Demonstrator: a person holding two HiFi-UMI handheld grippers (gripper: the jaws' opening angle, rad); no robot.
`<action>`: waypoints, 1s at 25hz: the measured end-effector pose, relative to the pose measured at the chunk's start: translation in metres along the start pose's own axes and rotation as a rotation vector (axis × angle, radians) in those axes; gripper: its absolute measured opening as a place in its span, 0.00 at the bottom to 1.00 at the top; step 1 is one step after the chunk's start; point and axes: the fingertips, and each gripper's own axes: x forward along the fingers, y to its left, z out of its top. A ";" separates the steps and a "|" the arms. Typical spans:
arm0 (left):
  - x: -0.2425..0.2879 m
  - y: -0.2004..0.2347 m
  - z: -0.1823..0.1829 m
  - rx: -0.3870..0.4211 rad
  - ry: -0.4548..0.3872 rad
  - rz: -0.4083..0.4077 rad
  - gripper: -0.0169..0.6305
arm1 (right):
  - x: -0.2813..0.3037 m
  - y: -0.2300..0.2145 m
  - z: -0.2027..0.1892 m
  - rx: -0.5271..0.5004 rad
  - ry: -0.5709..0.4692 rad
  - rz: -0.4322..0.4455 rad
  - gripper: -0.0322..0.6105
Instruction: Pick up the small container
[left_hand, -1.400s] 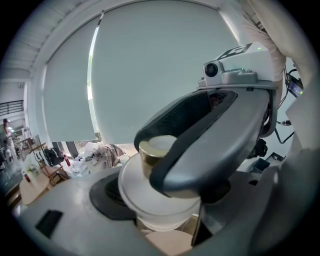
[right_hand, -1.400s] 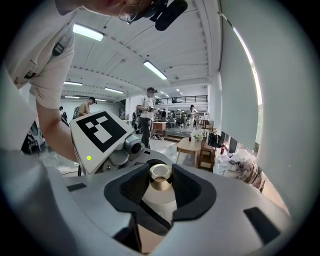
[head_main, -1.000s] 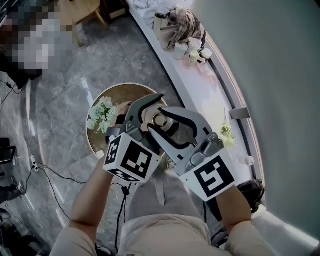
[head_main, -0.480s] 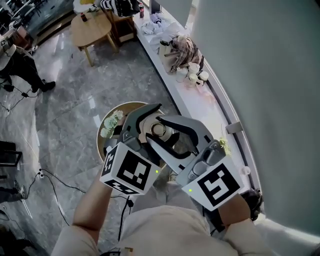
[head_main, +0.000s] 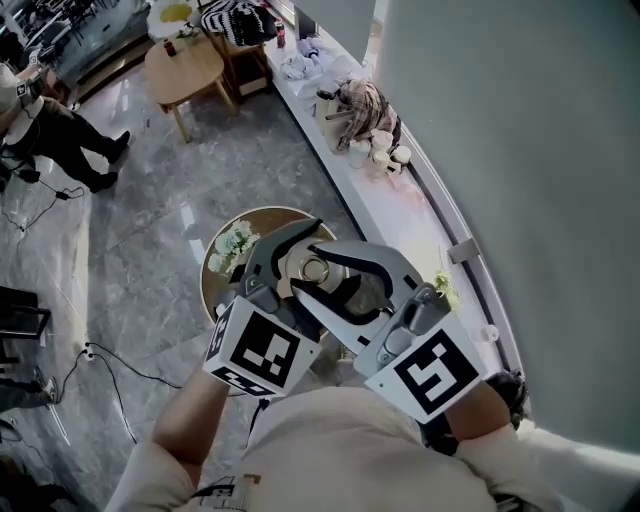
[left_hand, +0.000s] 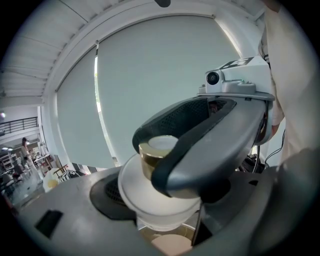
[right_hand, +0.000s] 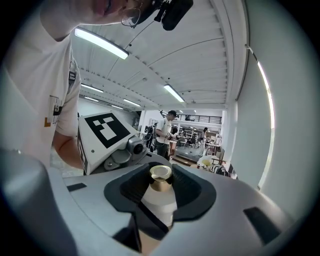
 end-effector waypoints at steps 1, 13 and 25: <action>-0.001 -0.003 -0.001 -0.003 0.000 0.000 0.56 | -0.001 0.003 -0.001 0.004 -0.002 0.002 0.26; 0.001 -0.031 -0.036 -0.061 0.055 -0.015 0.56 | -0.003 0.026 -0.031 0.083 0.008 0.036 0.26; -0.003 -0.044 -0.049 -0.077 0.068 -0.037 0.56 | -0.003 0.039 -0.040 0.103 0.038 0.038 0.26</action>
